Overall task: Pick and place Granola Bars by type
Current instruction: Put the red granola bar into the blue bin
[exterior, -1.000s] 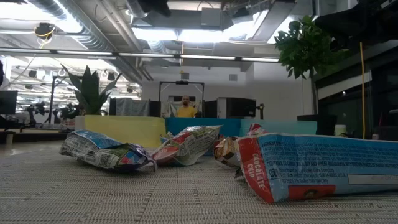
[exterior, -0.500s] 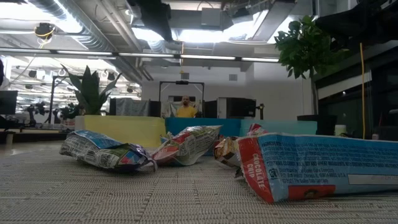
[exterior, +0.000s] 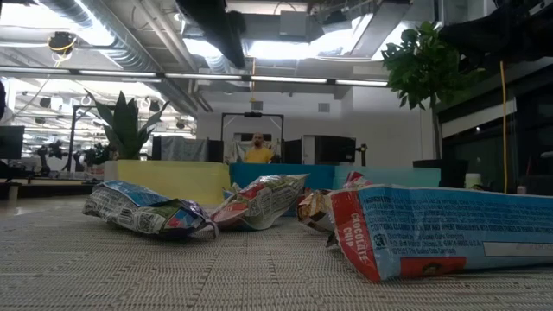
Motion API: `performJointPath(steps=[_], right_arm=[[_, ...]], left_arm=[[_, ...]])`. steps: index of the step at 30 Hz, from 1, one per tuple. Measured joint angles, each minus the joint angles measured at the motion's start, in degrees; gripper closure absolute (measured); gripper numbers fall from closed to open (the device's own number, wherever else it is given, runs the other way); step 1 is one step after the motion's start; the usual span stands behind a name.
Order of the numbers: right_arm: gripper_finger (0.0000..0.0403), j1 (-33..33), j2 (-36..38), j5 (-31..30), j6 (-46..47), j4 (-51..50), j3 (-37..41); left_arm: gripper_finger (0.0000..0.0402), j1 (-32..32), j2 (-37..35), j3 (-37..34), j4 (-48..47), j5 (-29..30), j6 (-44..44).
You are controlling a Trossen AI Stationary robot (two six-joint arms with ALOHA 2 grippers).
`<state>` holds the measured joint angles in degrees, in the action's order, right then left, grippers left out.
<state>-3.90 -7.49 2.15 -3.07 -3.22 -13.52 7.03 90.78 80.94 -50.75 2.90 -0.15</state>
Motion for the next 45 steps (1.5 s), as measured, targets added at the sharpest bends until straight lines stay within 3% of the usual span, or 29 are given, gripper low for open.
performJointPath(steps=[8, 14, 45], right_arm=[[0.0375, 0.0, 0.0, 0.0, 0.0, -0.1, 0.0], [0.0375, 0.0, 0.0, 0.0, 0.0, -0.1, 0.0], [0.0375, 0.0, 0.0, 0.5, -0.2, -1.5, 0.0]], left_arm=[[0.0166, 0.0, 5.2, 0.0, -0.2, -0.2, 3.0], [0.0166, 0.0, 8.4, 0.0, 0.3, -4.8, 5.0], [0.0166, -1.7, 19.5, 0.0, 10.2, -4.2, 10.5]])
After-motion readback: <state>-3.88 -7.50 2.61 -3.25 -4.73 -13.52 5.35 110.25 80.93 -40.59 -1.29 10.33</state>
